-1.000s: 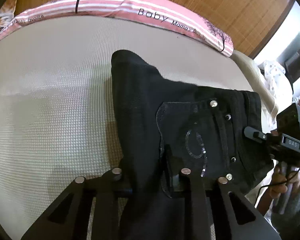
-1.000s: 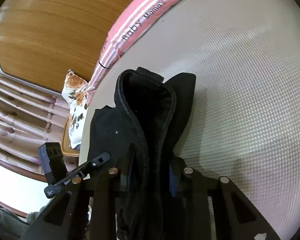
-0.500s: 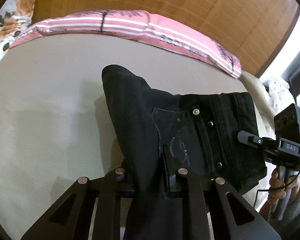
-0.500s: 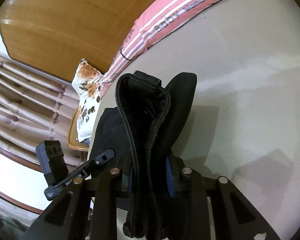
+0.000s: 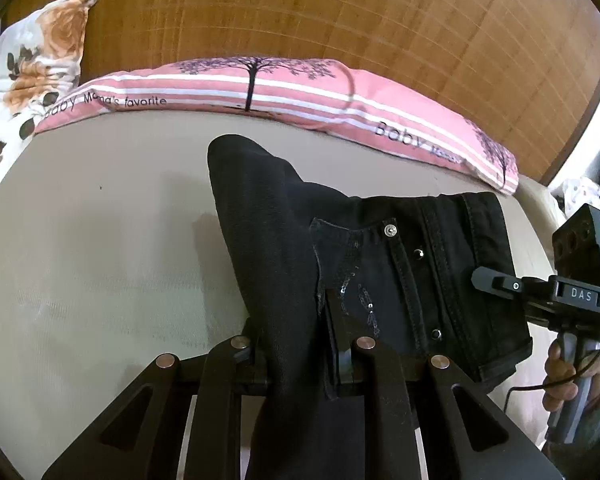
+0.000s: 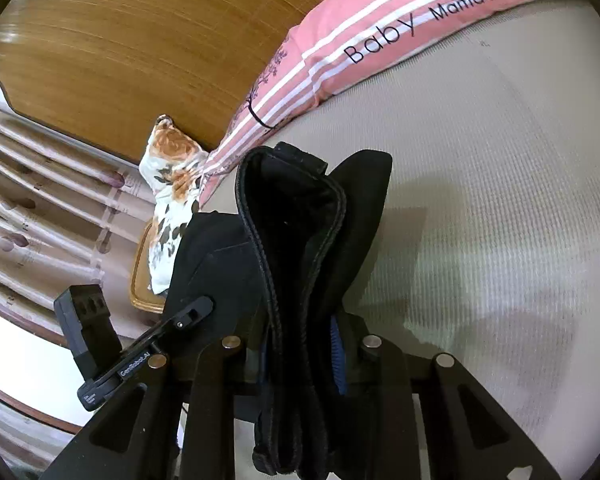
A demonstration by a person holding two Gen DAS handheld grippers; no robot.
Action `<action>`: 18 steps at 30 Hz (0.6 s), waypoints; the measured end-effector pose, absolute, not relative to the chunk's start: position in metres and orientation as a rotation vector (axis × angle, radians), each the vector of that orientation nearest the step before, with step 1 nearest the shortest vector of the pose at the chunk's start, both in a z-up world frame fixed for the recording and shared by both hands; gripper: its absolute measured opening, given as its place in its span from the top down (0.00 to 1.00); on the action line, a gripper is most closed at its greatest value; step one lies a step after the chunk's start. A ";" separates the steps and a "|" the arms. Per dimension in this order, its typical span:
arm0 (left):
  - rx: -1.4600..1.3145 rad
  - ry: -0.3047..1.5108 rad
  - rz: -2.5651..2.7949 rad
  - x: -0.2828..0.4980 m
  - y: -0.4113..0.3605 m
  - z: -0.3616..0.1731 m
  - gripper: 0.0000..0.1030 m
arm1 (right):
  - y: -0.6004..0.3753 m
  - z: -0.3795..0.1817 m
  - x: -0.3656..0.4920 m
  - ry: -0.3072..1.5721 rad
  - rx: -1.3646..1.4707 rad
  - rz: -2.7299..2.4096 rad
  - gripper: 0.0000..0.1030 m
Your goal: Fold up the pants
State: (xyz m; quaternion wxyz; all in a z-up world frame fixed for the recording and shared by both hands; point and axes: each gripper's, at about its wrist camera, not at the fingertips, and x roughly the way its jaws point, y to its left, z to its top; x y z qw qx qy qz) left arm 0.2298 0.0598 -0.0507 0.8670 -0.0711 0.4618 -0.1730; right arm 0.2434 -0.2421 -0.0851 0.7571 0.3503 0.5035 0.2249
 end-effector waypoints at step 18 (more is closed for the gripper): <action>-0.082 1.047 -0.260 0.210 0.077 -0.106 0.38 | -0.241 -0.110 0.217 1.161 0.553 0.295 0.50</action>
